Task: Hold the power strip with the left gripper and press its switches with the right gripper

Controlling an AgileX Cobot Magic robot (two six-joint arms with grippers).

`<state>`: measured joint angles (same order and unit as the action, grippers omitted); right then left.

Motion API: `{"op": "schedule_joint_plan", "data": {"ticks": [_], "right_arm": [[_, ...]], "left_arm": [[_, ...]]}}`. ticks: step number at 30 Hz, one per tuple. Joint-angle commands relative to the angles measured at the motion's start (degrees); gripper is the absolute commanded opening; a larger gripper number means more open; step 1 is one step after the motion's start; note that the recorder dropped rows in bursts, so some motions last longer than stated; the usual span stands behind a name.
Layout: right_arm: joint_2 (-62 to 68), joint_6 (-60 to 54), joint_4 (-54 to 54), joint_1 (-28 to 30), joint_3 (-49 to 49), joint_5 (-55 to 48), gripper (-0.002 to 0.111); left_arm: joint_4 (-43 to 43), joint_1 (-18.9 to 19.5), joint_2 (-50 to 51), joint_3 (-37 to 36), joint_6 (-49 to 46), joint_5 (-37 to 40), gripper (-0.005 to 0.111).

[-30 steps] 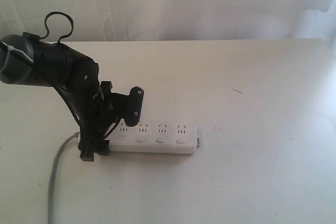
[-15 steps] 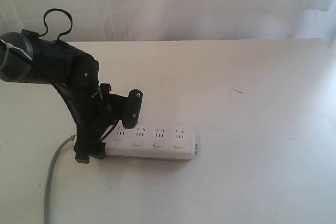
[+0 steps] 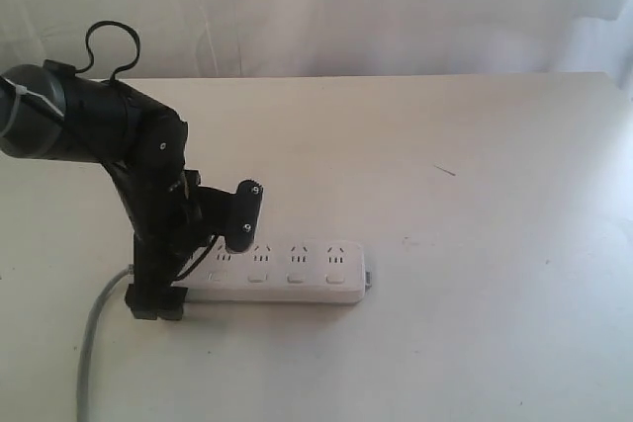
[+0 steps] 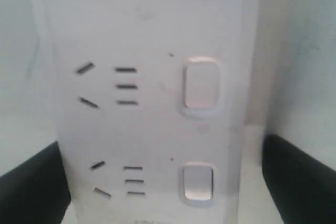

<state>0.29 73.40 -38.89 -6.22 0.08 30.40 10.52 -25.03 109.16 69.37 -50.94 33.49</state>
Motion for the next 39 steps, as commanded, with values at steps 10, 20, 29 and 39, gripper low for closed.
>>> {"op": "schedule_joint_plan", "data": {"ticks": [10, 20, 29, 39], "right_arm": [[-0.29, 0.28, -0.38, -0.09, -0.08, 0.81, 0.0], [-0.29, 0.28, -0.38, -0.09, -0.08, 0.93, 0.0], [-0.29, -10.45, -2.16, -0.09, -0.01, 8.82, 0.0], [26.19, 25.88, -61.06, -0.09, 29.26, 14.57, 0.0]], "left_arm": [[5.98, -0.34, 0.28, -0.7, 6.17, 5.8, 0.093], [1.22, -0.34, 0.28, -0.7, 6.22, 0.59, 0.08], [0.82, -0.34, 6.75, -0.7, 6.65, 4.55, 0.019], [-1.51, -0.34, 7.34, -0.7, 6.08, 3.2, 0.0]]}}
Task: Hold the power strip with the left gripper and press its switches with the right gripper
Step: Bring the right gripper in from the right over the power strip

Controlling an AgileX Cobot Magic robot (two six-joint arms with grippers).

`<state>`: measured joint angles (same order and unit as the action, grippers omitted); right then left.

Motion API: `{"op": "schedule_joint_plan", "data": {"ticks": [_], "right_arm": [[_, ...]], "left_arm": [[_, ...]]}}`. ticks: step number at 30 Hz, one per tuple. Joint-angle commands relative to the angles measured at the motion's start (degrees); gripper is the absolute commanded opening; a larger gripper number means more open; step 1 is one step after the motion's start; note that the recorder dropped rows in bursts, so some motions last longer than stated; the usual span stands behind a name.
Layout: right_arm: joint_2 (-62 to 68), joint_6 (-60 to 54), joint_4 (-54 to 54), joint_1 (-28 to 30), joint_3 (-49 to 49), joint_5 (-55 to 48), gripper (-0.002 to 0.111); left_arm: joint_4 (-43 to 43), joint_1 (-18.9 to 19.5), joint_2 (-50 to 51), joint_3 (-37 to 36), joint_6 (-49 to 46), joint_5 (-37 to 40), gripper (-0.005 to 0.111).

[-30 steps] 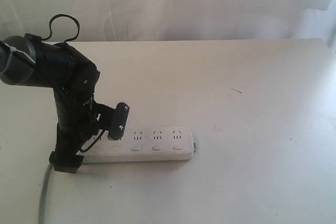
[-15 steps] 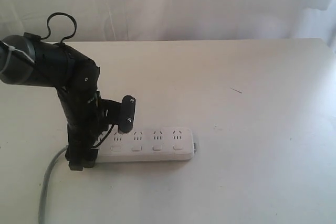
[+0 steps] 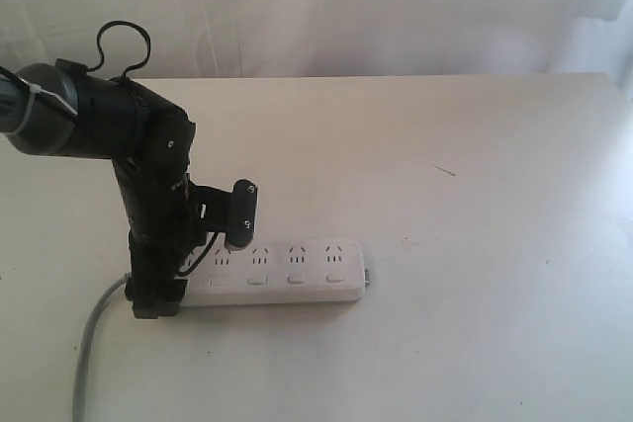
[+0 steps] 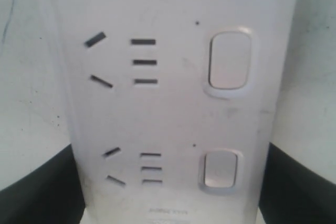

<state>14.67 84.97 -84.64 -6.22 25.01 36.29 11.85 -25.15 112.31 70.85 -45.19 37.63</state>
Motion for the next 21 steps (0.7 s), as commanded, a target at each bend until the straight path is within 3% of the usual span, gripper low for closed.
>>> {"op": "schedule_joint_plan", "data": {"ticks": [1, 6, 11, 17, 21], "right_arm": [[16.45, 14.15, -15.31, -0.09, 4.34, 11.53, 0.0], [30.77, 6.43, -15.31, -0.09, 4.34, 15.61, 0.0], [37.49, 0.67, -15.31, -1.52, 4.34, 9.93, 0.0], [44.1, 0.13, -15.31, -12.13, 4.34, -5.33, 0.0], [49.0, 1.86, -15.31, -22.75, 4.34, -20.05, 0.0]], "left_arm": [[-3.32, -0.22, 4.19, -2.18, 0.33, -0.83, 0.0], [-4.0, -0.22, 4.19, -2.18, 0.33, -0.83, 0.0], [-3.99, -0.22, 4.05, -2.18, 0.25, -1.88, 0.0], [-4.02, -0.22, 2.78, -2.18, 0.25, -3.43, 0.0], [-4.02, -0.22, 2.33, -2.18, 0.25, -3.43, 0.0]]}}
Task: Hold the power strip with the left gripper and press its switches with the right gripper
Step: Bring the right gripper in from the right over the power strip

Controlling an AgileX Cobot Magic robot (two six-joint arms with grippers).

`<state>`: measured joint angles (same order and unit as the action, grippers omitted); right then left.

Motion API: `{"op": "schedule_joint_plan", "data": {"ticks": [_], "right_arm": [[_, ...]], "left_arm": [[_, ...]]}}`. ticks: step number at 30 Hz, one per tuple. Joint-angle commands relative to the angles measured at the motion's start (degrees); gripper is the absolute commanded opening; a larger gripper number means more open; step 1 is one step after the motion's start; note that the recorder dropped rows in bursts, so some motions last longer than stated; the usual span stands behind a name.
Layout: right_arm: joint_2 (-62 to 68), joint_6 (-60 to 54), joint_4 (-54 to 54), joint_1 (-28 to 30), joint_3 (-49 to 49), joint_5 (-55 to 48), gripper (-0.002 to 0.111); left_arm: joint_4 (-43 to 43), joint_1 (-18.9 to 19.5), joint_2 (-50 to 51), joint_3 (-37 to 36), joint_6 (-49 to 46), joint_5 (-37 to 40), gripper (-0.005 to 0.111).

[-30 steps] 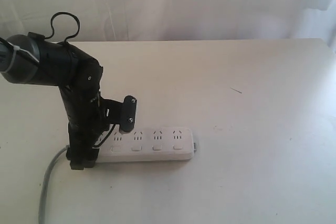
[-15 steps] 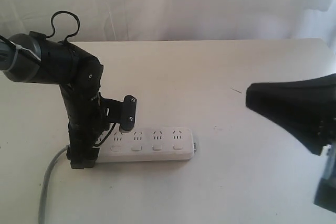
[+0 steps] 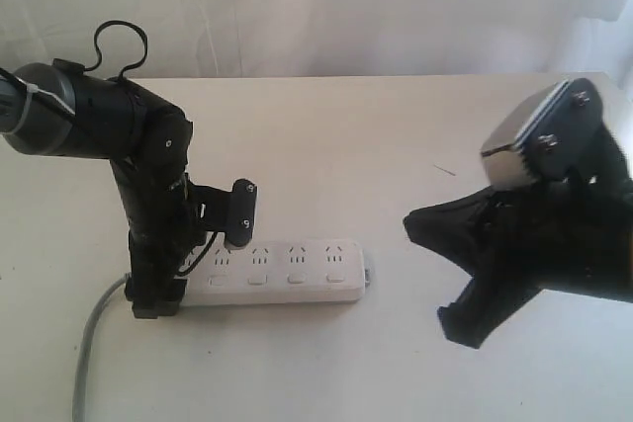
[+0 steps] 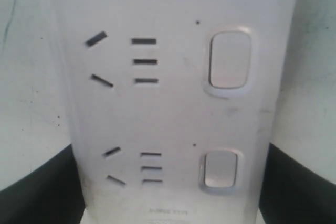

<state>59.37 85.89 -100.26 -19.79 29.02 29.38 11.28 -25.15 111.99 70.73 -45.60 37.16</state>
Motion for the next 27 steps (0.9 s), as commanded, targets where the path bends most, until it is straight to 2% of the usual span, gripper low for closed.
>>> {"op": "schedule_joint_plan", "data": {"ticks": [1, 6, 9, 15, 27], "right_arm": [[5.45, 1.94, 0.31, -11.21, 0.32, -16.85, 0.0], [13.97, 4.5, 0.31, -20.72, 2.77, -30.88, 0.0], [20.16, 4.5, 0.31, -23.12, 6.23, -33.0, 0.0], [32.13, 4.73, 0.31, -23.12, 14.33, -32.11, 0.0], [41.73, 4.39, 0.31, -23.12, 24.44, -26.36, 0.0]], "left_arm": [[-3.45, -0.22, 2.44, -2.06, 0.66, -2.96, 0.0], [-3.55, -0.22, 1.91, -2.06, 0.66, -2.96, 0.0], [-3.66, -0.22, 1.26, -2.06, 0.66, -2.96, 0.0], [-4.82, -0.22, -0.13, -2.06, 0.66, -2.96, 0.0], [-6.31, -0.22, -0.63, -2.06, 0.38, -4.0, 0.0]]}}
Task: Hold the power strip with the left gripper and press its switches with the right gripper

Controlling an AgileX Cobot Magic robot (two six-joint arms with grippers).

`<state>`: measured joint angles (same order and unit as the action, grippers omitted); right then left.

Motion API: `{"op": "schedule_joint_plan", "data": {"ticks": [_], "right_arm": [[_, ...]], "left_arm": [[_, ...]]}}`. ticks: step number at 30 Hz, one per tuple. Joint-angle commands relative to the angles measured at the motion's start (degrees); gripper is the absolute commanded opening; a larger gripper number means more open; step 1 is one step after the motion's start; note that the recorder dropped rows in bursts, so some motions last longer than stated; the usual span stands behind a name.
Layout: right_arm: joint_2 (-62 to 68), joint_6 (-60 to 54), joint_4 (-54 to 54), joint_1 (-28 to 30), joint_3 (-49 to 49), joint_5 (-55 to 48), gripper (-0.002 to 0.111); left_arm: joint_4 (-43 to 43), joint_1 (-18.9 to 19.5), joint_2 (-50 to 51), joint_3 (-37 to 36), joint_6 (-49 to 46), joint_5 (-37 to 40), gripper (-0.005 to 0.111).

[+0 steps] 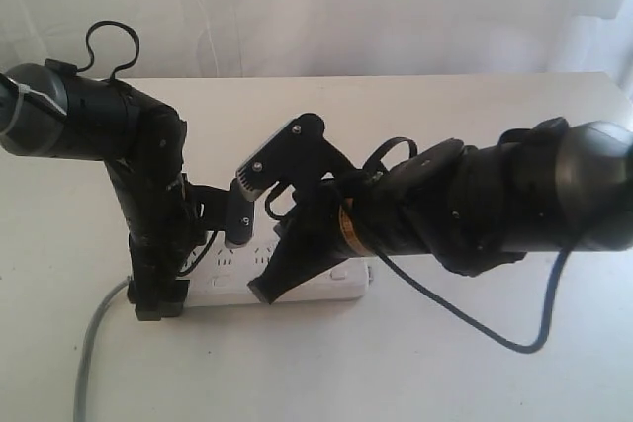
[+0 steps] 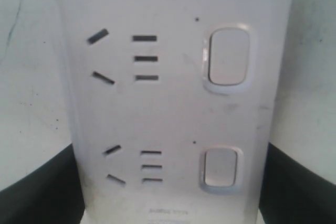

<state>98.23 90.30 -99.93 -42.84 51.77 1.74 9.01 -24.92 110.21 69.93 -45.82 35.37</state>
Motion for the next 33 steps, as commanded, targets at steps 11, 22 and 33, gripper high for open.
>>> {"op": "schedule_joint_plan", "data": {"ticks": [11, 22, 33], "right_arm": [[11.27, -0.74, -0.01, -0.07, 7.16, 5.17, 0.0], [11.27, -0.08, 0.1, -0.07, 6.93, 11.67, 0.0], [11.27, 0.45, 0.1, -0.07, 6.82, 10.86, 0.0]], "left_arm": [[-5.06, -0.44, 1.15, -1.26, 0.61, -2.58, 0.0], [-3.22, -0.44, 1.15, -3.99, 0.61, -4.5, 0.0], [-1.2, 1.5, 1.15, -8.14, 0.74, -8.2, 0.0]]}}
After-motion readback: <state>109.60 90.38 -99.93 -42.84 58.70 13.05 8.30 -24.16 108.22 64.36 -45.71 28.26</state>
